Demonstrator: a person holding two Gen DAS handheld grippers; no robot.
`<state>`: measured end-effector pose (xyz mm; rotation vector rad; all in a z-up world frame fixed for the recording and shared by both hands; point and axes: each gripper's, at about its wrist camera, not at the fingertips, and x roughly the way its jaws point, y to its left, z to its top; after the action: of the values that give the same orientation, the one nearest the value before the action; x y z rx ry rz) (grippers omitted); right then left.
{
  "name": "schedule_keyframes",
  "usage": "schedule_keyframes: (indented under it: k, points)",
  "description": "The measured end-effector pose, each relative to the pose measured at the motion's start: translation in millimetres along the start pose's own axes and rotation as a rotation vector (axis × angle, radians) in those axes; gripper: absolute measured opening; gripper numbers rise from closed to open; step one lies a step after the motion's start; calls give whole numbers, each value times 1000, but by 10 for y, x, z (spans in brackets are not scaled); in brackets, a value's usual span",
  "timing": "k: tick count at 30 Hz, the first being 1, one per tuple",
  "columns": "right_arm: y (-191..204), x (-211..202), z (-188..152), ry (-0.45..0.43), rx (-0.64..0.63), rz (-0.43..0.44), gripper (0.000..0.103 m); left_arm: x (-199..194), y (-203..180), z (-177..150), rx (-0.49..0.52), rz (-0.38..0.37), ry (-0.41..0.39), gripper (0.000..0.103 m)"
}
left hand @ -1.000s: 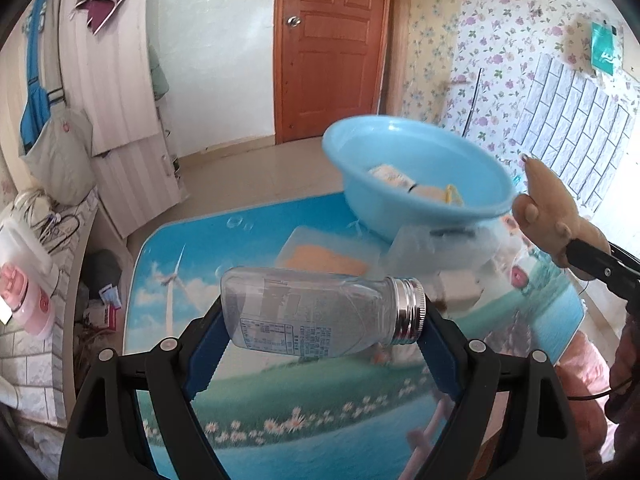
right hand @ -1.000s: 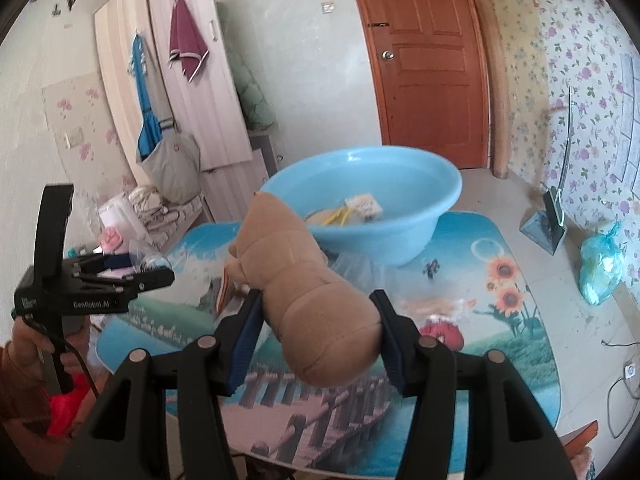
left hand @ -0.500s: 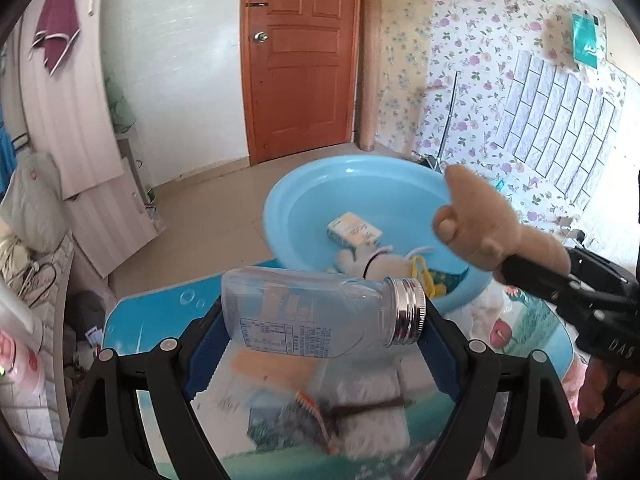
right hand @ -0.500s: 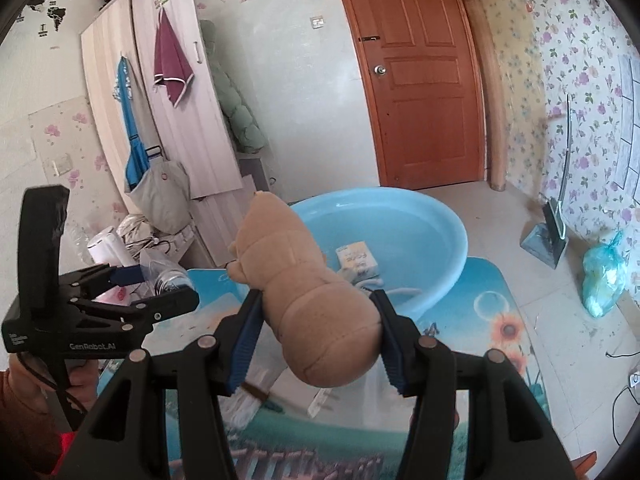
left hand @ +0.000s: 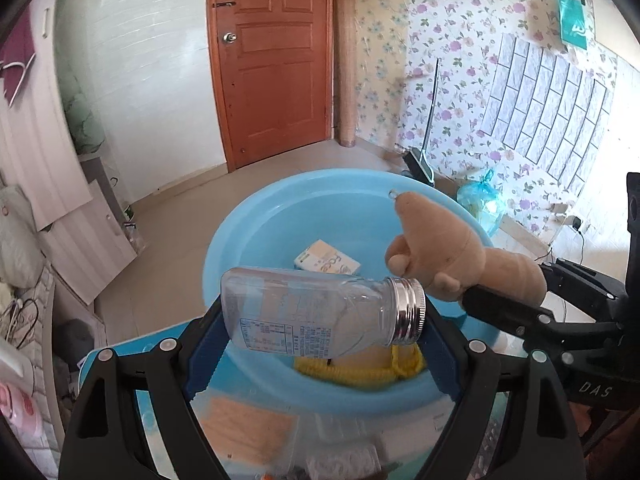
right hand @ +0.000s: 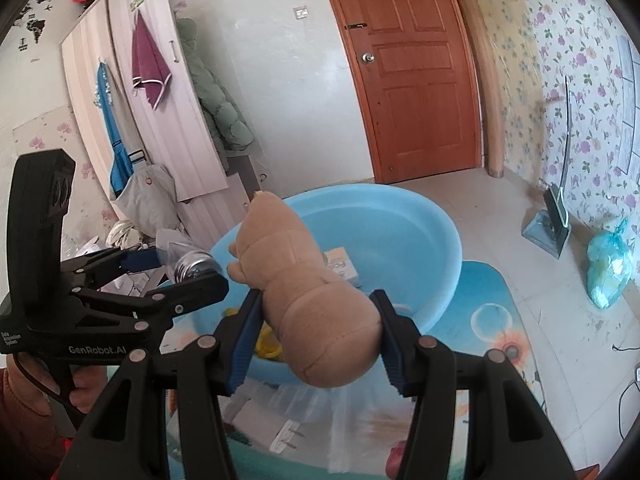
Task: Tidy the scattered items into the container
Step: 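Open both tools to drop the bottle and tan plush into the basin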
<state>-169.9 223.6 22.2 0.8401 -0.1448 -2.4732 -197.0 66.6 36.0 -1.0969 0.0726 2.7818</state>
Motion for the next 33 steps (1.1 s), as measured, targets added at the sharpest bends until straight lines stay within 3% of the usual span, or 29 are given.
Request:
schedule_keyframes:
  k: [6,18,33]
  points:
    - [-79,140,39,12,15,-12,55,77,25,21,-4,-5,4,93]
    - [-60,187,59,7,19,-5,56,72,63,-22,-20,-8,18,95]
    - [58,20,-88,45,10,-19,56,-114,68,-347,-33,5,51,97]
